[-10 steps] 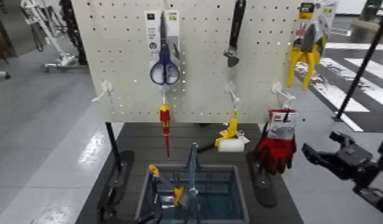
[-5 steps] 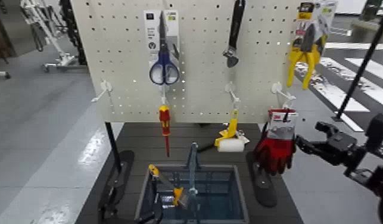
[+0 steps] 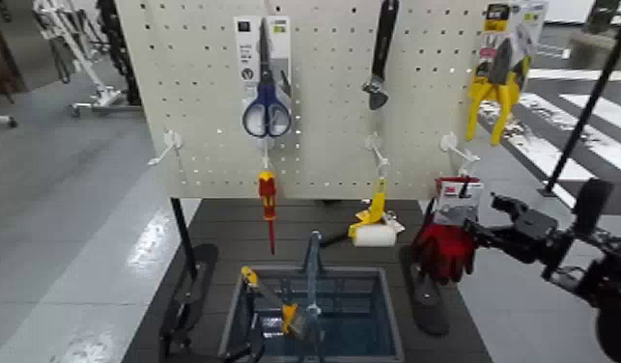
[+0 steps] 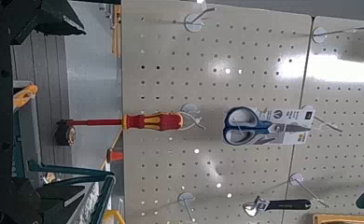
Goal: Put the red colored gloves into the crate.
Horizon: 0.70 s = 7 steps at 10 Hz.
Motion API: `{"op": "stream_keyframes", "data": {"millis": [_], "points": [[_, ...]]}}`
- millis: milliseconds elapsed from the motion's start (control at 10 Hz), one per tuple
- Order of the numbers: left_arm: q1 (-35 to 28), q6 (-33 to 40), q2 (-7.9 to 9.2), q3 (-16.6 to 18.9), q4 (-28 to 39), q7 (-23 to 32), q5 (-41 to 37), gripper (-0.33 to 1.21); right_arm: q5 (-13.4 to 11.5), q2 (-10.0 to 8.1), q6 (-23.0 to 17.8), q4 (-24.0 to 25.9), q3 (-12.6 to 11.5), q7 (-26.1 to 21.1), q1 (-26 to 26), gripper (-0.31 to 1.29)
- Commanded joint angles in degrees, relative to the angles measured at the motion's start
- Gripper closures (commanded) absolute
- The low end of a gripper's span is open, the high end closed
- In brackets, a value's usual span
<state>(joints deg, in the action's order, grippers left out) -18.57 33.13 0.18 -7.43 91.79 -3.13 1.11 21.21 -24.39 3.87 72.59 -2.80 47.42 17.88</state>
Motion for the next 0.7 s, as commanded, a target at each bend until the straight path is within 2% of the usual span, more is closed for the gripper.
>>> {"op": "stream_keyframes", "data": {"millis": [100, 400, 700], "points": [[0.1, 0.0, -5.80, -0.1, -0.1, -0.2, 0.0, 0.10, 0.4, 0.04, 0.0, -1.1, 1.4, 0.6, 1.4, 0.08], [0.2, 0.1, -5.89, -0.2, -0.1, -0.3, 0.1, 0.10, 1.5, 0.30, -1.0, -3.2, 3.9, 1.2, 3.4, 0.08], [0.3, 0.1, -5.98, -0.3, -0.2, -0.5, 0.1, 0.10, 1.6, 0.39, -1.0, -3.8, 5.0, 1.6, 4.4, 0.08]]}}
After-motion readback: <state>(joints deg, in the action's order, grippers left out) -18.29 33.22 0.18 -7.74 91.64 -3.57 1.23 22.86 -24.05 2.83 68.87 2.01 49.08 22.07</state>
